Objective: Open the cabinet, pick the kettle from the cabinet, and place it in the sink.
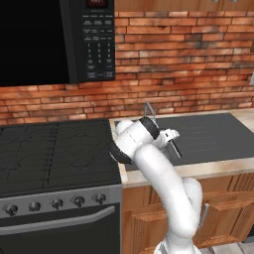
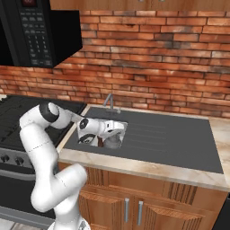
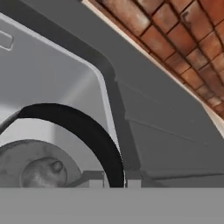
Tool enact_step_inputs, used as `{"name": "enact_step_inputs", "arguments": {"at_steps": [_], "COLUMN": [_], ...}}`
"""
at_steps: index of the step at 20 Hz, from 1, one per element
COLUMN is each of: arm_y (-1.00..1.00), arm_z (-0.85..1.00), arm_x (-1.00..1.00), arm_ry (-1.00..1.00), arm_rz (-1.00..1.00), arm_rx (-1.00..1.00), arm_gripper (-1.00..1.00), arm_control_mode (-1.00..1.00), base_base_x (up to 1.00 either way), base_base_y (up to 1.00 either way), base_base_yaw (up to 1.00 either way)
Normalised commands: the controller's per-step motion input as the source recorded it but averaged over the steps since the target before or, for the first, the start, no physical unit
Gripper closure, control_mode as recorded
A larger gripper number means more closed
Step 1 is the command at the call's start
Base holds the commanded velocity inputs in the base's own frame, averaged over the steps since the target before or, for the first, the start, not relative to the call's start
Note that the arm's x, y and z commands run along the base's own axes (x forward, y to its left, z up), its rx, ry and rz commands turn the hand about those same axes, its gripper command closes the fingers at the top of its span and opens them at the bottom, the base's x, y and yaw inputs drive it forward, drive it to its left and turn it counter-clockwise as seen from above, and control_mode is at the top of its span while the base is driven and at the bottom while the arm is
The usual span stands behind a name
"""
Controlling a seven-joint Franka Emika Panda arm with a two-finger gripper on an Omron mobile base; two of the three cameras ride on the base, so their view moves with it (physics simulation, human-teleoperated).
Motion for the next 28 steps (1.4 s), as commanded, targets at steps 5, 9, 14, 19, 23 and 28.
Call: {"name": "enact_step_inputs", "arguments": {"at_steps": [5, 9, 14, 19, 23, 28], "arm_y": [0.17, 0.12, 0.07, 0.11, 0.04, 0.0], "arm_z": [-0.08, -0.01, 0.0, 0.01, 0.01, 0.01], "arm_x": [0.02, 0.05, 0.01, 0.04, 0.02, 0.0], "arm_ry": [0.22, 0.23, 0.22, 0.2, 0.2, 0.17], "arm_rz": [-0.06, -0.06, -0.07, -0.08, -0.08, -0.06], "arm_rx": [0.0, 0.0, 0.0, 0.0, 0.0, 0.0], "arm_gripper": [1.0, 1.0, 1.0, -1.0, -1.0, -1.0], "arm_control_mode": [-1.0, -1.0, -1.0, -1.0, -1.0, -1.0], "base_base_x": [0.0, 0.0, 0.0, 0.0, 0.0, 0.0], "base_base_y": [0.0, 0.0, 0.0, 0.0, 0.0, 0.0], "base_base_yaw": [0.0, 0.0, 0.0, 0.0, 0.0, 0.0]}}
